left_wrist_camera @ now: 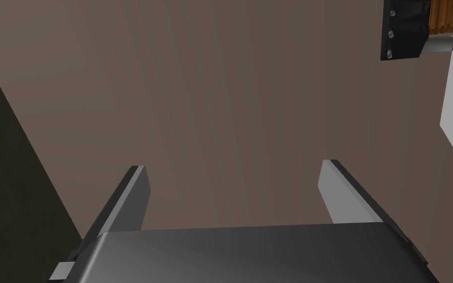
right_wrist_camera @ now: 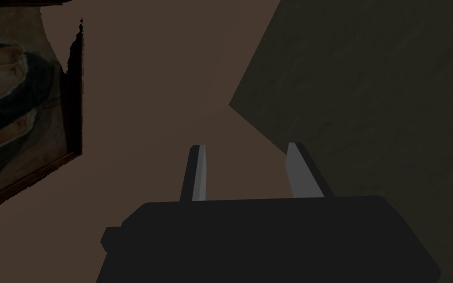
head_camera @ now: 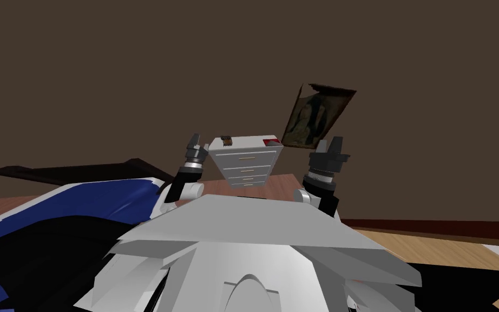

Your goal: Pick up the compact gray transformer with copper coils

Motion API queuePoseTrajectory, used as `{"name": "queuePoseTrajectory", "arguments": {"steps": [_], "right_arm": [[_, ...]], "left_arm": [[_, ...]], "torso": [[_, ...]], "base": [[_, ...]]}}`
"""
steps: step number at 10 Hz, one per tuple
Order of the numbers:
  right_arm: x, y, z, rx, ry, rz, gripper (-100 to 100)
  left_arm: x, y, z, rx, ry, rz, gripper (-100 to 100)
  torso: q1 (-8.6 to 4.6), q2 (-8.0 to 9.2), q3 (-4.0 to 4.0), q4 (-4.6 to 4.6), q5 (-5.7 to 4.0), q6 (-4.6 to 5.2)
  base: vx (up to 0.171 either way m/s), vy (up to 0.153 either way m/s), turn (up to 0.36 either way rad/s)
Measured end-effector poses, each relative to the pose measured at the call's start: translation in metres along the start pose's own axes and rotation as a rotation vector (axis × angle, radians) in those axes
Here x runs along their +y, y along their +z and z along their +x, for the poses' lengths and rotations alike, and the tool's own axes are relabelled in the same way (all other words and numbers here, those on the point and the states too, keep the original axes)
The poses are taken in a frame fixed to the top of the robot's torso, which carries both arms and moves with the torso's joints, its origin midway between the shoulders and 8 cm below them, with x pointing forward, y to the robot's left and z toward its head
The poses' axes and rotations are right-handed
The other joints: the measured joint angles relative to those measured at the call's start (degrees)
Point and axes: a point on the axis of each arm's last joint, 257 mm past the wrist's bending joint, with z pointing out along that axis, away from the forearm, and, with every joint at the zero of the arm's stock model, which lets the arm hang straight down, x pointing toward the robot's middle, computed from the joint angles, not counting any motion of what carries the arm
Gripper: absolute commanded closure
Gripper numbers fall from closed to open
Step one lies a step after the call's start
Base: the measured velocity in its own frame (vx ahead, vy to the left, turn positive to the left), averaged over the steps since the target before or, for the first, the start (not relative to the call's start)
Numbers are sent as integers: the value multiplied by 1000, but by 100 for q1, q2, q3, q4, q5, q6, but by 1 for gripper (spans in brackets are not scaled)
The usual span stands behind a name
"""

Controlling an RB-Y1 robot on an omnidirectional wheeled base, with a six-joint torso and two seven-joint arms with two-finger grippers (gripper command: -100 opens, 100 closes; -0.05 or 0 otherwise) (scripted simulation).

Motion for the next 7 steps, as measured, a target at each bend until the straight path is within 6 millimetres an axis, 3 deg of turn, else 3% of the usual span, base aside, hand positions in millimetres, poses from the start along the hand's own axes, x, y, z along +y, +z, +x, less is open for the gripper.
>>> {"name": "queuePoseTrajectory", "arguments": {"steps": [7], "right_arm": [[0, 0, 0, 0, 0, 0, 0]], "left_arm": [[29, 1, -10, -9, -53, -136, -100]], "torso": [[6, 3, 1, 0, 1, 1]], "base": [[30, -30, 37]]}}
